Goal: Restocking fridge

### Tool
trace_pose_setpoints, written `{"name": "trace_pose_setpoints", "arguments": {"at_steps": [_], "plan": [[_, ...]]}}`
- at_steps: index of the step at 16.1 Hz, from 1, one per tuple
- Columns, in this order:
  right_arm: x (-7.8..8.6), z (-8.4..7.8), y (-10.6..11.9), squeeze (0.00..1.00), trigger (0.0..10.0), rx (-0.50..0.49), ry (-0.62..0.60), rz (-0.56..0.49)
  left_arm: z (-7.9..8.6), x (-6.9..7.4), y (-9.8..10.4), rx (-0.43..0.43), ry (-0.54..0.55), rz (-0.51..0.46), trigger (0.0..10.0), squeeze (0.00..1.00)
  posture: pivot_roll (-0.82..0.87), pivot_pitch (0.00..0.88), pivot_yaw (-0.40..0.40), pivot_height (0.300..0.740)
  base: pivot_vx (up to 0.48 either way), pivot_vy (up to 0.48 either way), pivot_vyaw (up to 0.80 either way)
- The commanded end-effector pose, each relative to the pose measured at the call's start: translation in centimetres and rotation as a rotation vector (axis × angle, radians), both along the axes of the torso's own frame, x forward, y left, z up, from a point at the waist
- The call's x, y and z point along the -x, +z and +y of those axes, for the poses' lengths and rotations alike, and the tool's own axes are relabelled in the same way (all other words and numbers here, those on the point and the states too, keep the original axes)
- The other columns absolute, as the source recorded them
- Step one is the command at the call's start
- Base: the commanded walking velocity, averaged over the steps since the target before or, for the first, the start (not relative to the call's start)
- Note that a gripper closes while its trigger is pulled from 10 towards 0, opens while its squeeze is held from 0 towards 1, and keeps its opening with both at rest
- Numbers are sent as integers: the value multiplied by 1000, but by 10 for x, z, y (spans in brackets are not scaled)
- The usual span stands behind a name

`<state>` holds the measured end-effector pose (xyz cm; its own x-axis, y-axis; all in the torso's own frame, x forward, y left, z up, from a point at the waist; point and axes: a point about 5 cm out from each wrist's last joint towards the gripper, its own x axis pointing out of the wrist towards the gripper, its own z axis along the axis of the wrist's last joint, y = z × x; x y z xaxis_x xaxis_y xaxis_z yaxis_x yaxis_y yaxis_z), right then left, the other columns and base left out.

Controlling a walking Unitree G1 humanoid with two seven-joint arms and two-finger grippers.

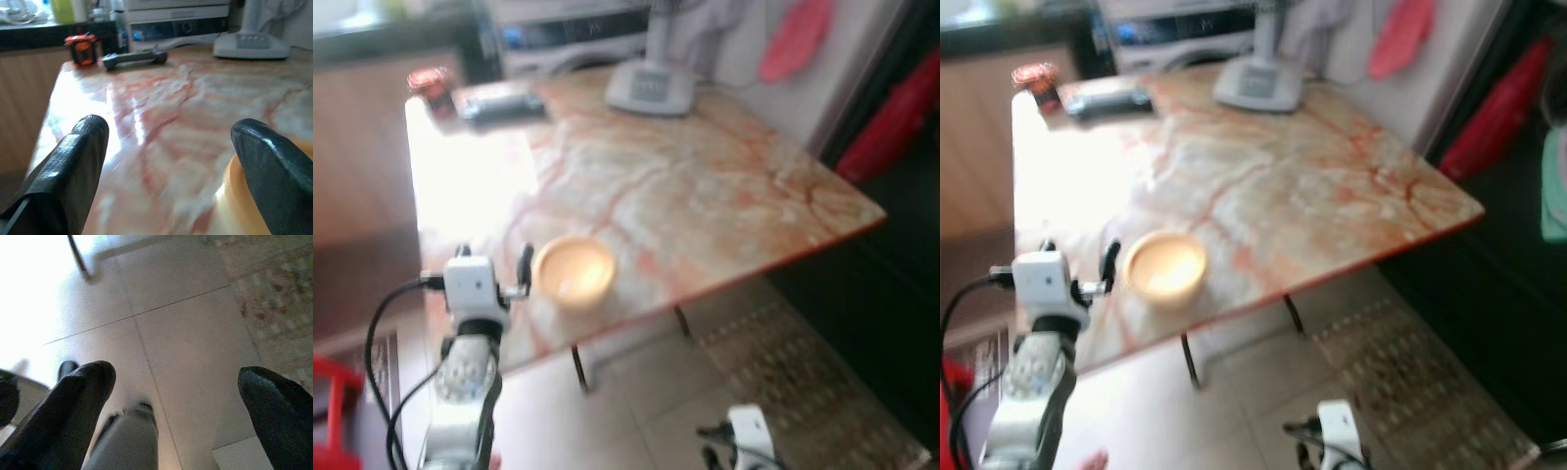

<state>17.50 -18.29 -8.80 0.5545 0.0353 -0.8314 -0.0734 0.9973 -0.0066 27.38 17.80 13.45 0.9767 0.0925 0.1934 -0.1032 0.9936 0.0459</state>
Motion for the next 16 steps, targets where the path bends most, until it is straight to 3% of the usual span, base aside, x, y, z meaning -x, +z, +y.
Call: {"name": "trace_pose_setpoints", "arguments": {"at_steps": [1, 6, 11, 13, 15, 16], "plan": [[10, -11, -3, 0, 10000, 21, -51, 27, -8, 2, -14, 30, -50, 55, 10000, 0, 30, 66, -41, 740, 0, 0, 0], [10, -12, -3, 0, 10000, 28, -66, 21, -10, 10, -17, 94, -52, 42, 10000, 0, 33, 54, -41, 740, 0, 0, 0], [10, -13, -3, 0, 10000, 36, -102, 14, -10, 16, -20, 242, -31, 55, 10000, 0, 33, 44, -41, 740, 0, 0, 0], [10, -13, -3, 0, 10000, 36, -102, 12, -5, 11, -24, 442, -28, 75, 10000, 0, 30, 40, -40, 740, 0, 0, 0], [10, -13, -3, 0, 10000, 38, -103, 12, 2, 6, -22, 497, 11, 59, 10000, 0, 27, 42, -41, 740, 0, 0, 0], [10, -13, -3, 0, 10000, 40, -105, 11, 3, 5, -21, 526, 6, 59, 10000, 502, 28, 44, -41, 740, 0, 0, 0]]}}
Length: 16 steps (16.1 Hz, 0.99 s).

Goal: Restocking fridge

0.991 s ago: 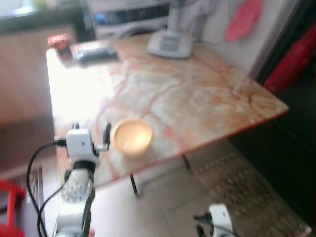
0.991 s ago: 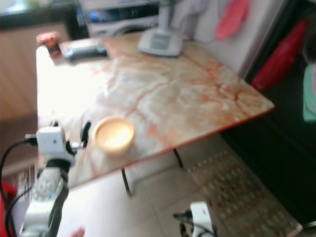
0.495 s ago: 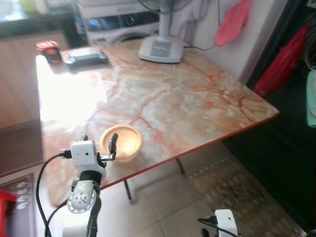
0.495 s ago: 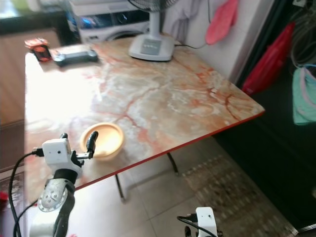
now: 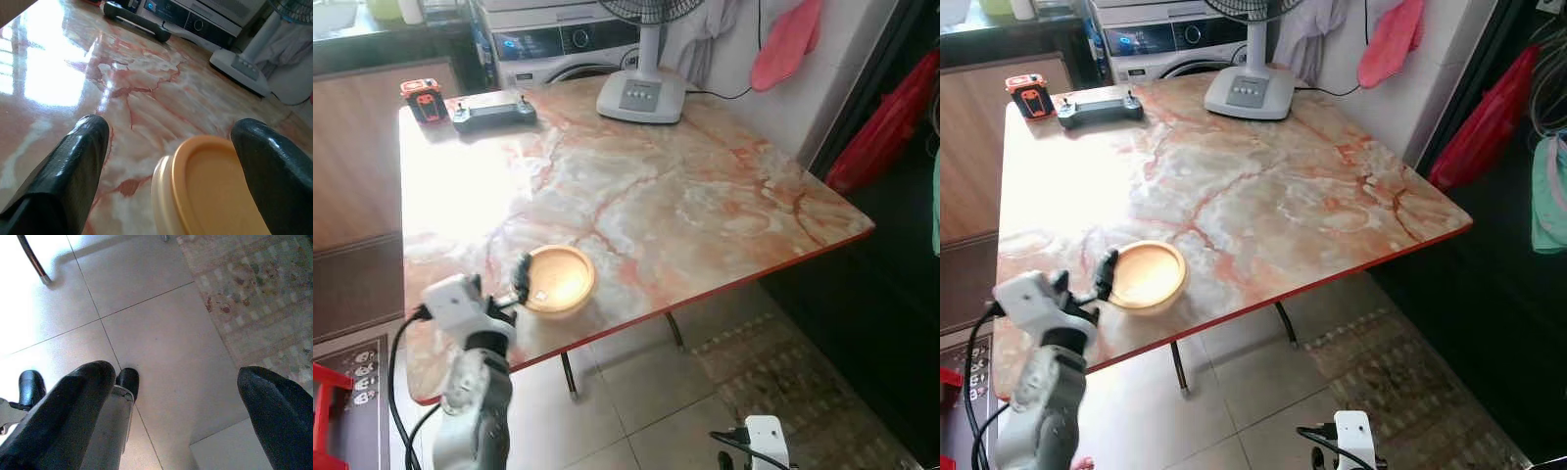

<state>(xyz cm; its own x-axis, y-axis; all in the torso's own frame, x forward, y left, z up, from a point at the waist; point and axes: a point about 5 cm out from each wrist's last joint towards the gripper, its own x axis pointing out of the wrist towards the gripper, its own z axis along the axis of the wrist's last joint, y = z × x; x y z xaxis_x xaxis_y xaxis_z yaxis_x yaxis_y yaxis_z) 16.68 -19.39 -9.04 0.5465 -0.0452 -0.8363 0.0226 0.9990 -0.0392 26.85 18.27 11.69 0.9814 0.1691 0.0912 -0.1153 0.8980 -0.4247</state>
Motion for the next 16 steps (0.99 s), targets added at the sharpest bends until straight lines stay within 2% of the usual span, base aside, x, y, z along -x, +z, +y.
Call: {"name": "trace_pose_setpoints", "arguments": {"at_steps": [1, 5, 6, 7, 11, 16], "plan": [[2, -2, 0, 0, 10000, 8, -9, 2, -1, -1, -4, 43, -9, 24, 10000, 1000, 29, 50, -43, 740, 0, 0, 0], [1, -3, 0, 0, 10000, 12, -9, 1, -7, -4, -8, 152, -79, 42, 10000, 969, 30, 60, -48, 740, 0, 0, 0], [1, -3, 0, 0, 10000, 14, -10, 0, -11, -6, -11, 150, -110, 53, 10000, 0, 27, 64, -48, 740, 0, 0, 0], [1, -3, 0, 0, 10000, 15, -12, -2, -13, -7, -13, 182, -124, 57, 10000, 0, 26, 66, -49, 740, 0, 0, 0], [0, -4, 1, 0, 10000, 20, -4, -4, -22, -11, -14, 223, -190, 60, 10000, 0, 24, 71, -50, 740, 0, 0, 0], [-1, -3, 1, 0, 10000, 21, 0, -6, -20, -11, -20, 278, -201, 70, 10000, 0, 25, 76, -51, 740, 0, 0, 0]]}}
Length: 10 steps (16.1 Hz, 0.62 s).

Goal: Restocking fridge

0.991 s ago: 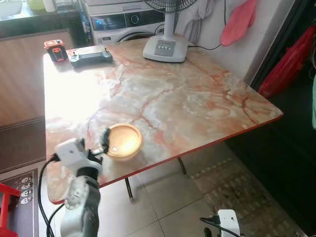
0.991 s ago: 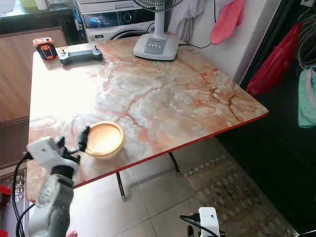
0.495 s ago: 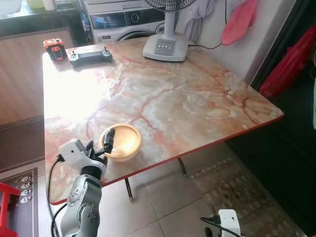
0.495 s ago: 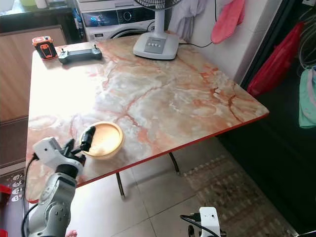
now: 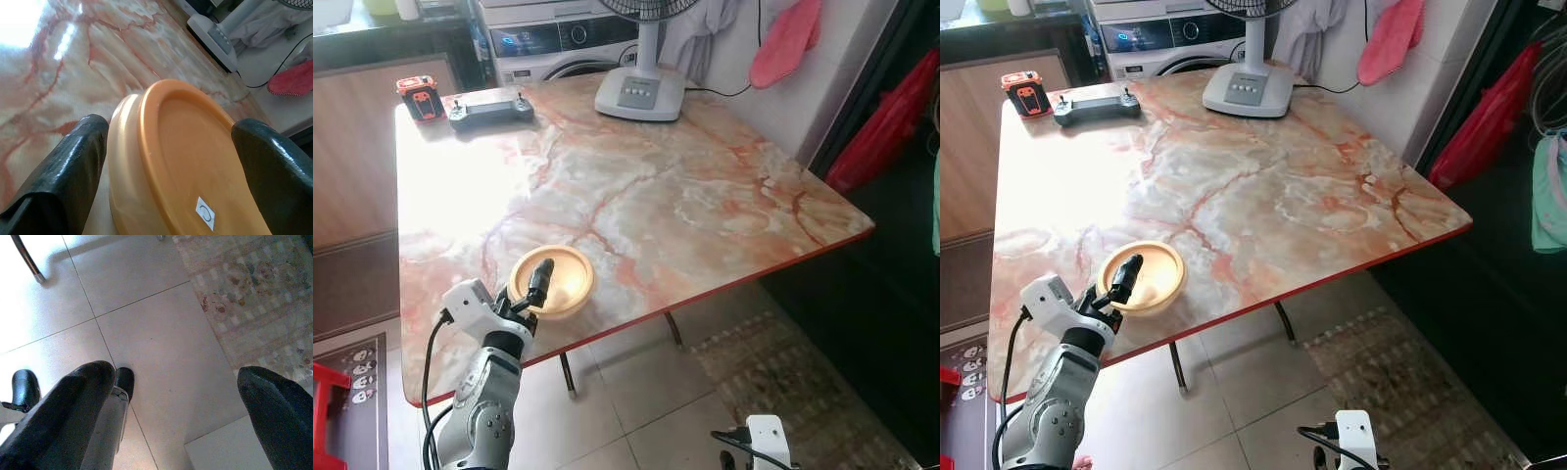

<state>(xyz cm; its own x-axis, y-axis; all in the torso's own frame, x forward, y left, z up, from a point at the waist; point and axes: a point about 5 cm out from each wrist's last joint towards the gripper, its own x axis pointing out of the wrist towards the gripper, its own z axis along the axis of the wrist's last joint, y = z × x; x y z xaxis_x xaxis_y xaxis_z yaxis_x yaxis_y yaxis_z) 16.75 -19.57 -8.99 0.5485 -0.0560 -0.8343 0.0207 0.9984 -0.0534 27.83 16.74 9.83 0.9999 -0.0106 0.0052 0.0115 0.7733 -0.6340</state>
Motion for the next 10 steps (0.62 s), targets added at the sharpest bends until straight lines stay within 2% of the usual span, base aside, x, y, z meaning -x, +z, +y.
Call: {"name": "trace_pose_setpoints", "arguments": {"at_steps": [1, 10], "plan": [[0, -1, 0, 0, 10000, 7, -2, -4, -5, -1, -2, 30, -20, 8, 10000, 0, 23, 75, -51, 740, 0, 0, 0], [0, -2, 0, 0, 10000, 10, 3, -2, -6, -9, -8, 47, -32, 20, 10000, 0, 21, 66, -54, 740, 0, 0, 0]]}}
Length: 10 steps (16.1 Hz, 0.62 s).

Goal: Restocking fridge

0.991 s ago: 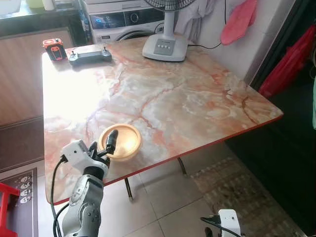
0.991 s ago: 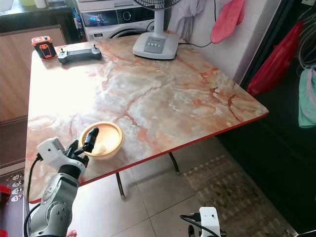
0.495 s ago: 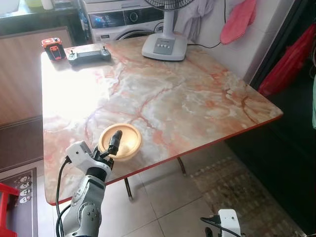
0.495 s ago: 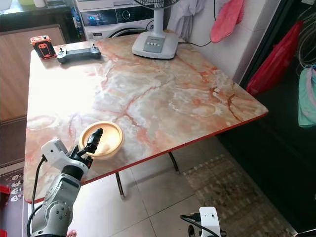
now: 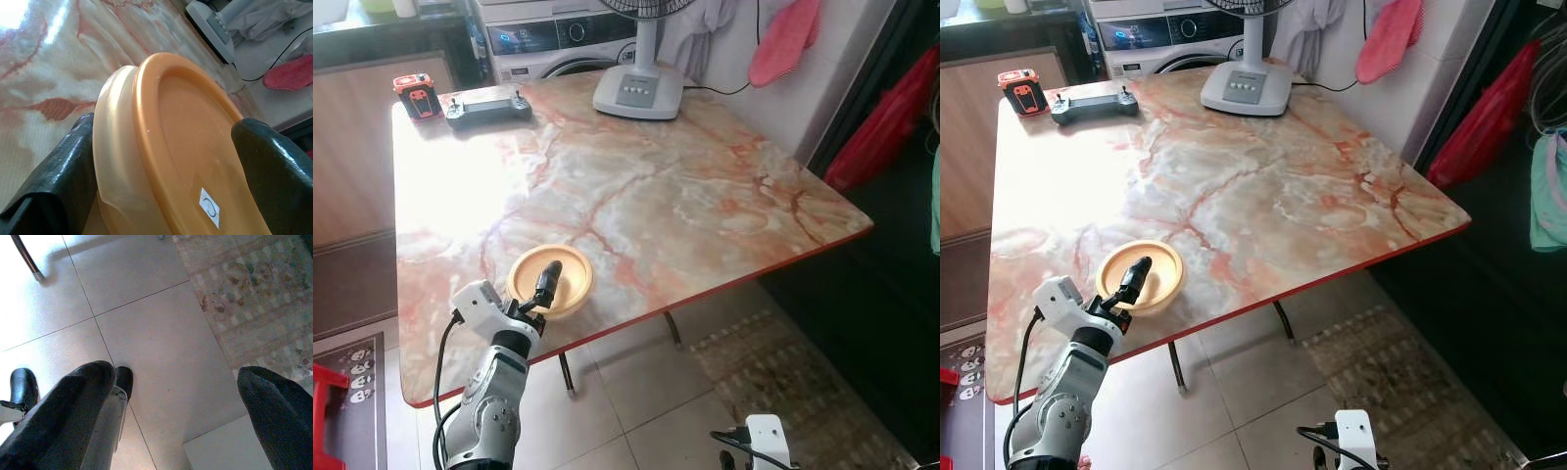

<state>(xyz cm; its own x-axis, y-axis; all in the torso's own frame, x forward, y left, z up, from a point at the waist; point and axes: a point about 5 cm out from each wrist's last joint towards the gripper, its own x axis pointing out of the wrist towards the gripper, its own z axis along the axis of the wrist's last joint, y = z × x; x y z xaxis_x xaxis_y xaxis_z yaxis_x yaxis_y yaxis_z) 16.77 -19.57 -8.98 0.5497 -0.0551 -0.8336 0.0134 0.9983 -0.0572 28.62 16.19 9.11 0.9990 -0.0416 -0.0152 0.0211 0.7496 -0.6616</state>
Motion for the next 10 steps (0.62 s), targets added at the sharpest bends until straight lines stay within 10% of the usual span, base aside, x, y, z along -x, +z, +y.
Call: {"name": "trace_pose_setpoints", "arguments": {"at_steps": [1, 2, 4, 10], "plan": [[1, -2, 0, 0, 10000, 6, -3, -1, -1, -3, 0, 10, -2, -6, 10000, 0, 20, 66, -54, 740, 0, 0, 0], [1, -2, 0, 0, 10000, 8, -2, 0, -2, -5, 1, 9, -3, -7, 10000, 0, 19, 65, -55, 740, 0, 0, 0], [1, -2, 0, 0, 10000, 10, 2, 1, -3, -9, 1, 4, -9, -14, 0, 0, 16, 65, -56, 740, 0, 0, 0], [0, -2, 0, 0, 10000, 17, 18, 5, -6, -10, -2, -6, -22, -8, 0, 0, 14, 72, -56, 740, 0, 0, 0]]}}
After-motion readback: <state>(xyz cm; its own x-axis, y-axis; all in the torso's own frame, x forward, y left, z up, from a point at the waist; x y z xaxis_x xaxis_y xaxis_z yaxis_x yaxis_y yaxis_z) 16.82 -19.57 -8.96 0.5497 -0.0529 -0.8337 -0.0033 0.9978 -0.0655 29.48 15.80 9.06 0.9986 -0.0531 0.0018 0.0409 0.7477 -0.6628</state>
